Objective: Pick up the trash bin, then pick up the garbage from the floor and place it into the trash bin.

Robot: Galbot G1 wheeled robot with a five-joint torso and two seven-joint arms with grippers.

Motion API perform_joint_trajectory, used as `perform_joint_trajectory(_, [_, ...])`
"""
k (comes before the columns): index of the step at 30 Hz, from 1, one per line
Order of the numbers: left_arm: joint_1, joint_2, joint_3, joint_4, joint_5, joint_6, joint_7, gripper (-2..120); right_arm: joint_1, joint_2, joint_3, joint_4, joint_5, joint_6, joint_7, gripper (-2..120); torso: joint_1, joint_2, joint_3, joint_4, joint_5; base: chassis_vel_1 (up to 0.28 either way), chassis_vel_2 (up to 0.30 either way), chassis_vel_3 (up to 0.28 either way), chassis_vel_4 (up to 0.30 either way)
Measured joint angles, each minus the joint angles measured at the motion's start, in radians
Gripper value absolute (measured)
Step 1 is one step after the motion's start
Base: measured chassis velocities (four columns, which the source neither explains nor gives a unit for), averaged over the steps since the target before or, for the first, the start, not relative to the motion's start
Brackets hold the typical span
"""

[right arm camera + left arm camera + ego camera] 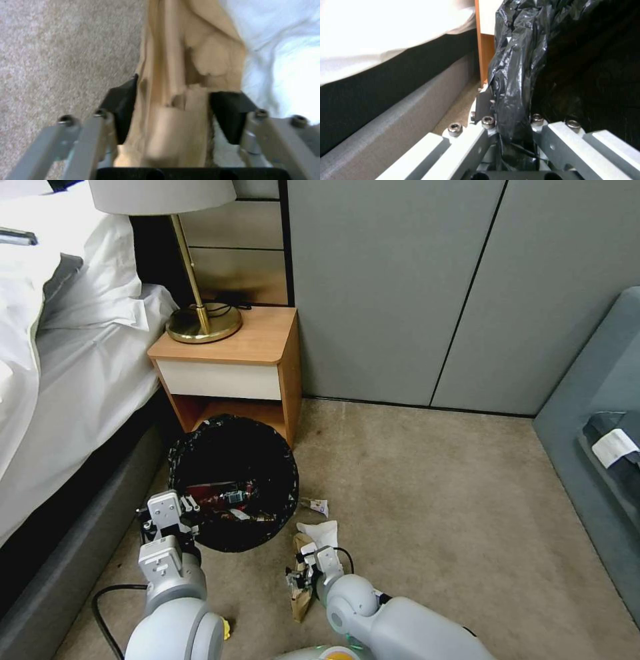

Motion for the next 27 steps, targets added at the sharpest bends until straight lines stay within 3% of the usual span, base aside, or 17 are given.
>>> perform_joint_trajectory(11, [-0.001,0.007,-0.005,0.01,0.001,0.004,0.001,1,0.011,0.005,0.005,-0.03,-0.066,0.036,-0.027,8,0.0,0.0,0.0,0.0001,0.0,0.0,0.0,0.0,0.0])
perform_joint_trajectory(14, [0.0,0.007,-0.005,0.01,0.002,0.004,0.001,1,0.014,0.003,0.003,-0.032,-0.08,0.04,-0.034,1,0.0,0.0,0.0,0.0,0.0,0.0,0.0,0.0,0.0])
perform_joint_trajectory(27, [0.001,0.008,-0.006,0.004,0.001,0.007,0.001,1,0.001,-0.012,0.031,-0.028,-0.133,0.06,-0.073,0,0.0,0.0,0.0,0.0,0.0001,0.0,0.0,0.0,0.0])
